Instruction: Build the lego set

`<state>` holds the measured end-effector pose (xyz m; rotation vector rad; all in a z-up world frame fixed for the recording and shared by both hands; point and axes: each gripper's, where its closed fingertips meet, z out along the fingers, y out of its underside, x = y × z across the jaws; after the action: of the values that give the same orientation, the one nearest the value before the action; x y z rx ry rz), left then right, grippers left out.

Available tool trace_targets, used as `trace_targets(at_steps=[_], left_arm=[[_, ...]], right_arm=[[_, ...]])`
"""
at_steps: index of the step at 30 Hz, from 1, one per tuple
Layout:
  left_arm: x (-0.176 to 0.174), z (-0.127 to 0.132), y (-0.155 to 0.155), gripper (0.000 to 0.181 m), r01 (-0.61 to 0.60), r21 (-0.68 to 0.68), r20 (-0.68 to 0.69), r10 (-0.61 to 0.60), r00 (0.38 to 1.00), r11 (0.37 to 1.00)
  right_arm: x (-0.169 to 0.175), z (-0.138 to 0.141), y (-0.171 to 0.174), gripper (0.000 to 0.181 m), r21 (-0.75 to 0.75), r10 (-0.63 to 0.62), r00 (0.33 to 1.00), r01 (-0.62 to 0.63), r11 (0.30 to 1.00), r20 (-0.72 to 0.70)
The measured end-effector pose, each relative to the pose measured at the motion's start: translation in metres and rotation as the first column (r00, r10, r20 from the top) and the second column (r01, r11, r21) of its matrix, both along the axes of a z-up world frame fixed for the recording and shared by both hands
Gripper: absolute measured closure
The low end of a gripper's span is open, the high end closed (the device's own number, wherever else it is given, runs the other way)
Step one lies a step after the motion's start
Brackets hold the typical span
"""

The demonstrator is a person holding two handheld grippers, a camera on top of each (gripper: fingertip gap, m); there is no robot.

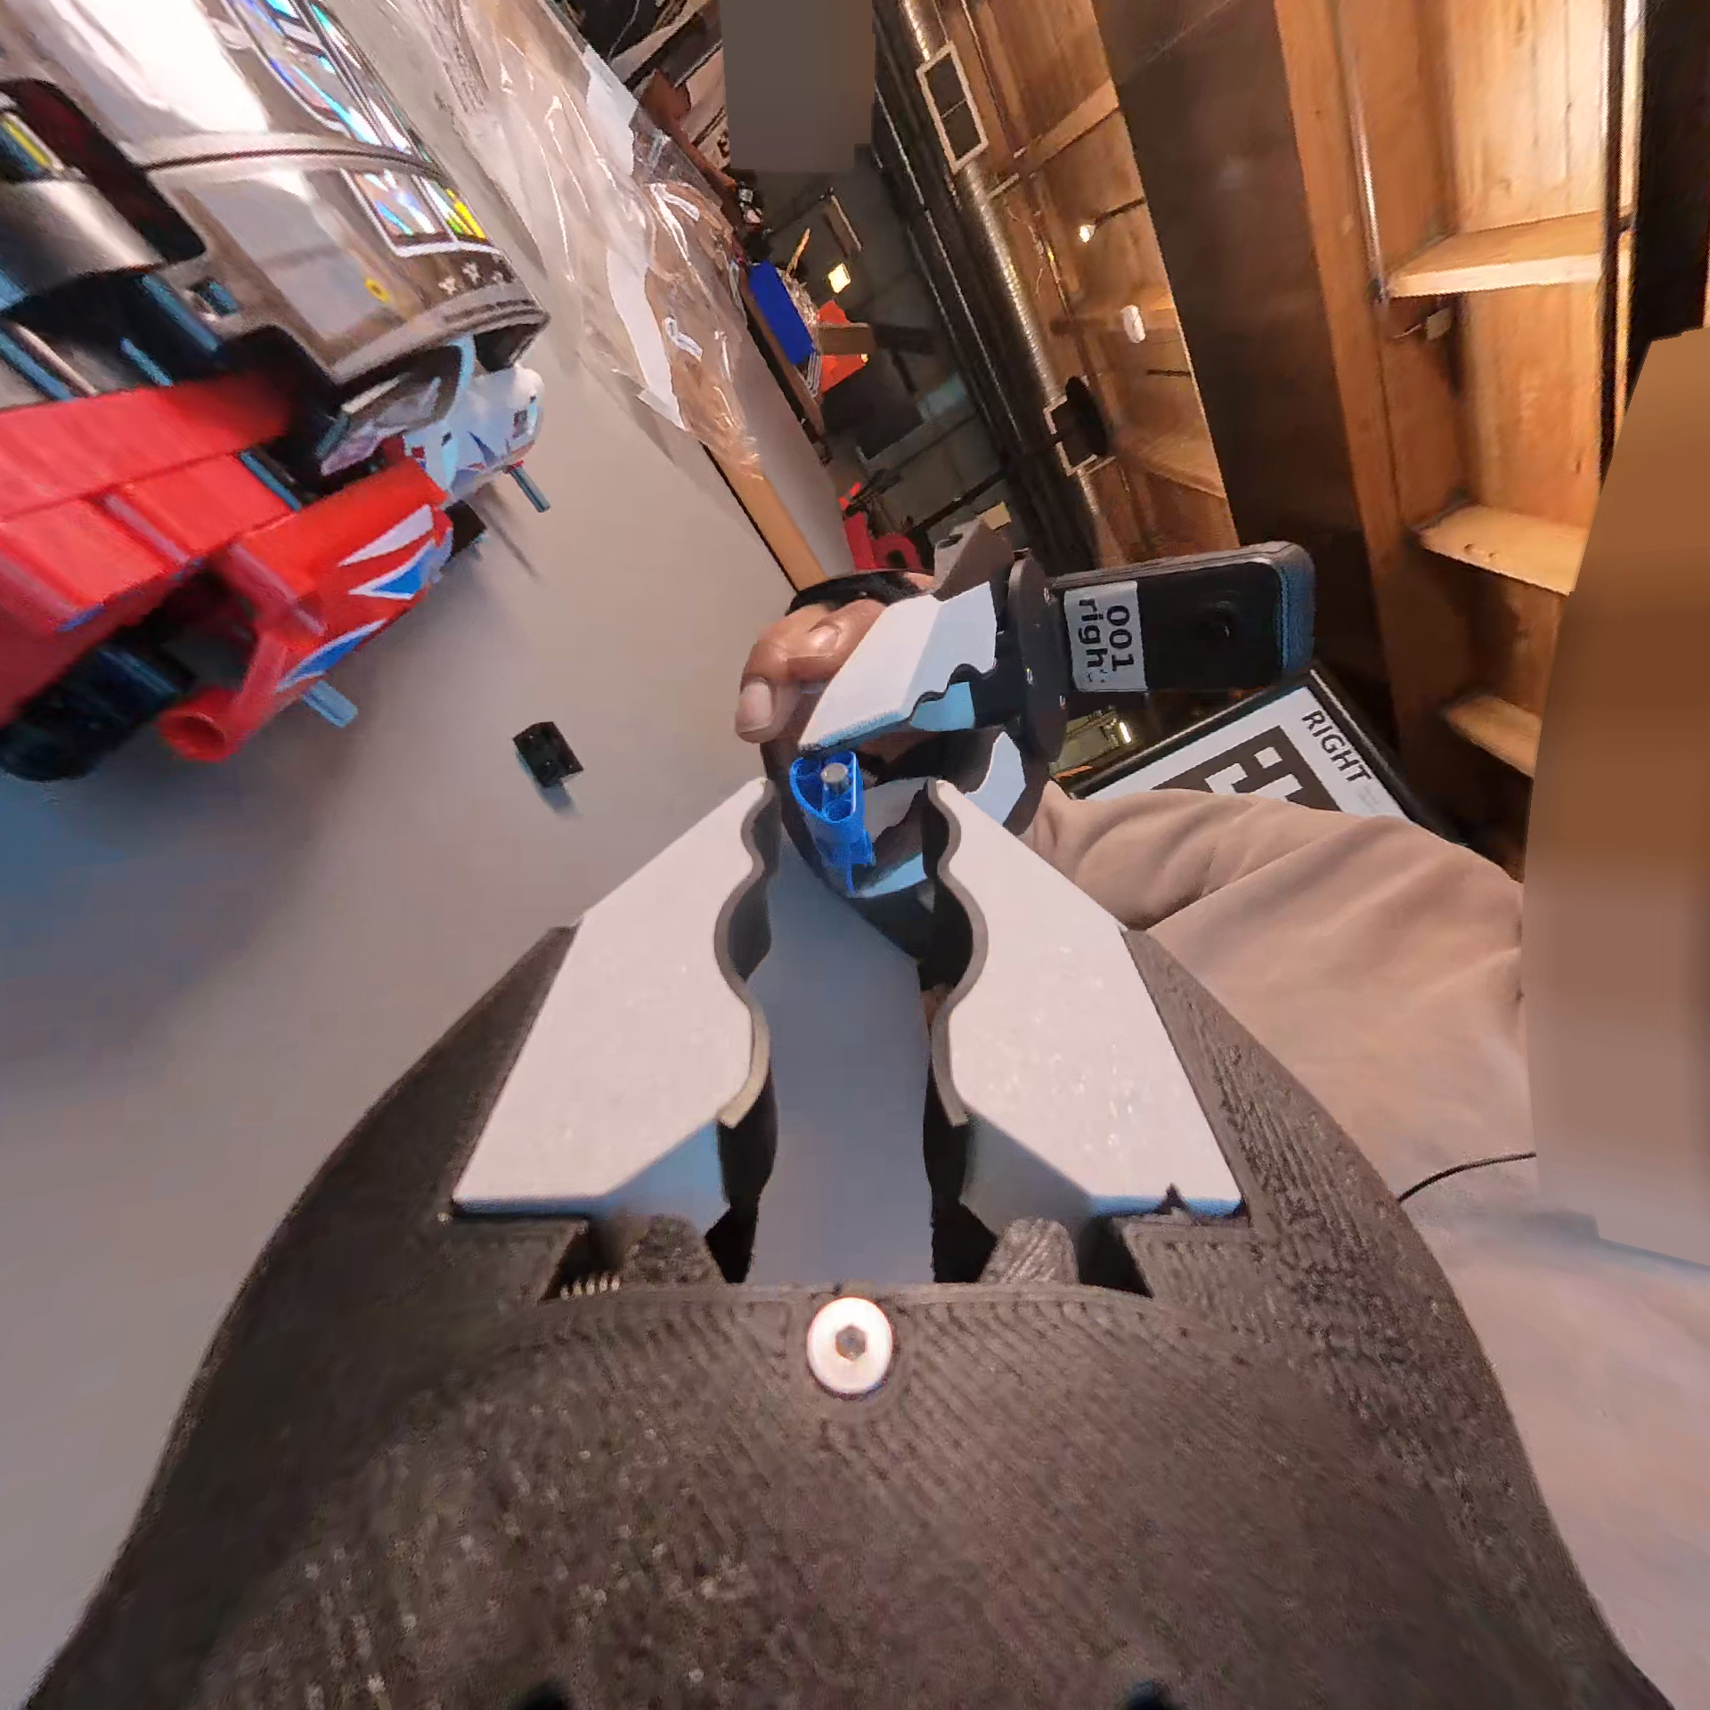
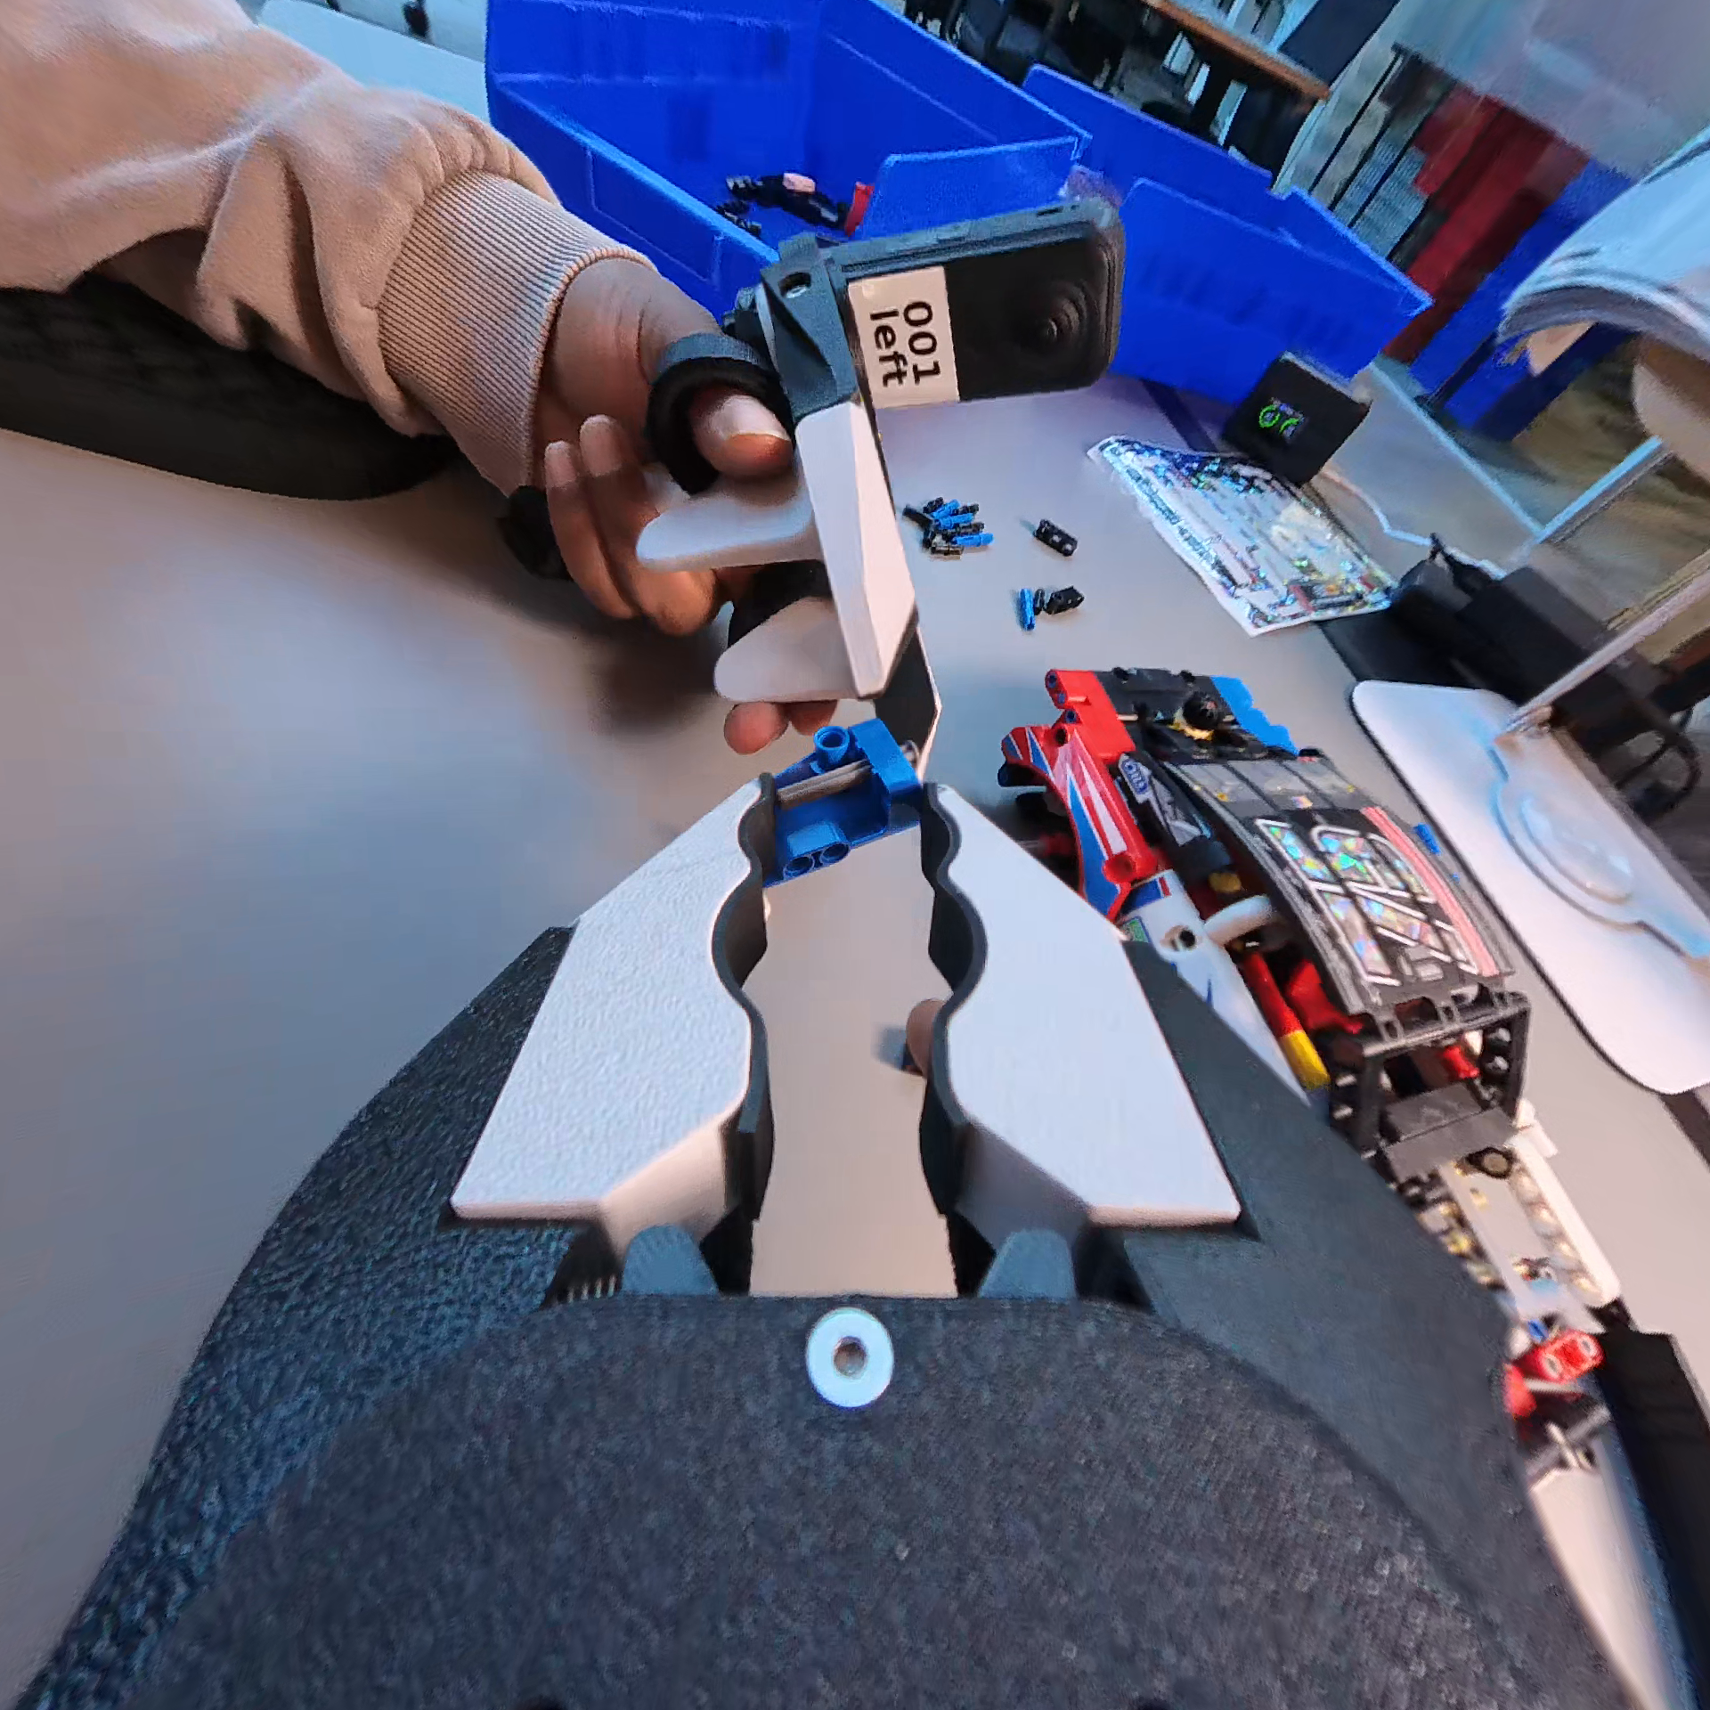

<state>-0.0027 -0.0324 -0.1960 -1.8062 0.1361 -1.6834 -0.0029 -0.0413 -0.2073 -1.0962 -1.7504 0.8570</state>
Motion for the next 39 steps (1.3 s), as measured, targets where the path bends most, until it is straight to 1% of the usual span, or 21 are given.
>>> trace_targets(at_steps=[3,6,8,10,12,15,17,20,22,24,26,29,32,36,39], left_arm=[[0.004,-0.001,-0.003,0.16,0.013,0.007,-0.022,-0.012,1.0,1.0],[0.0,-0.001,0.001,0.17,-0.015,0.016,-0.03,0.016,0.999,1.0],[-0.003,-0.001,0.002,0.17,-0.032,0.024,-0.04,0.033,0.999,0.999],[-0.003,-0.001,0.003,0.17,-0.04,0.043,-0.057,0.043,0.997,0.998],[-0.003,0.0,0.001,0.17,-0.035,0.073,-0.078,0.041,0.996,0.997],[-0.004,0.003,-0.001,0.171,-0.029,0.131,-0.108,0.043,0.993,0.991],[-0.005,0.002,-0.001,0.171,-0.028,0.144,-0.123,0.046,0.991,0.989],[-0.005,0.0,-0.002,0.17,-0.017,0.147,-0.14,0.038,0.989,0.989],[-0.005,-0.005,-0.002,0.17,-0.011,0.164,-0.18,0.04,0.983,0.986],[-0.005,-0.012,-0.003,0.17,0.007,0.203,-0.262,0.047,0.964,0.979],[-0.004,-0.019,-0.005,0.17,0.035,0.256,-0.357,0.061,0.932,0.966],[-0.002,-0.025,-0.007,0.171,0.072,0.324,-0.451,0.088,0.888,0.943],[0.001,-0.028,-0.009,0.17,0.114,0.388,-0.517,0.114,0.848,0.915],[0.002,-0.028,-0.012,0.17,0.155,0.461,-0.567,0.156,0.809,0.874],[-0.001,-0.029,-0.01,0.17,0.158,0.495,-0.593,0.2,0.78,0.855]], right_arm=[[-0.003,0.002,-0.001,0.153,0.069,-0.003,0.999,0.005,0.998,-0.035],[-0.005,0.004,0.002,0.154,0.161,-0.02,0.997,0.031,0.987,-0.072],[-0.006,0.004,0.004,0.155,0.221,-0.031,0.996,0.05,0.974,-0.09],[-0.007,0.004,0.004,0.155,0.234,-0.038,0.994,0.061,0.97,-0.101],[-0.008,0.005,0.002,0.153,0.219,-0.029,0.994,0.052,0.974,-0.106],[-0.007,0.009,-0.001,0.15,0.138,-0.013,0.993,0.029,0.99,-0.116],[-0.005,0.009,0.0,0.146,0.091,-0.012,0.994,0.022,0.996,-0.107],[-0.003,0.005,0.001,0.147,0.046,-0.003,0.997,0.007,0.999,-0.078],[-0.001,0.005,0.002,0.149,0.023,-0.003,0.997,0.004,1.0,-0.079],[0.0,0.005,0.001,0.151,-0.017,0.005,0.997,-0.007,1.0,-0.074],[0.002,0.004,-0.001,0.154,-0.061,0.02,0.998,-0.024,0.998,-0.063],[0.003,0.003,0.001,0.159,-0.093,0.014,0.998,-0.019,0.995,-0.056],[0.004,-0.002,0.003,0.159,-0.087,0.009,1.0,-0.012,0.996,-0.028],[0.006,-0.014,0.003,0.157,-0.066,0.018,0.999,-0.016,0.998,0.027],[0.008,-0.026,0.002,0.157,-0.051,0.025,0.996,-0.02,0.998,0.09]])
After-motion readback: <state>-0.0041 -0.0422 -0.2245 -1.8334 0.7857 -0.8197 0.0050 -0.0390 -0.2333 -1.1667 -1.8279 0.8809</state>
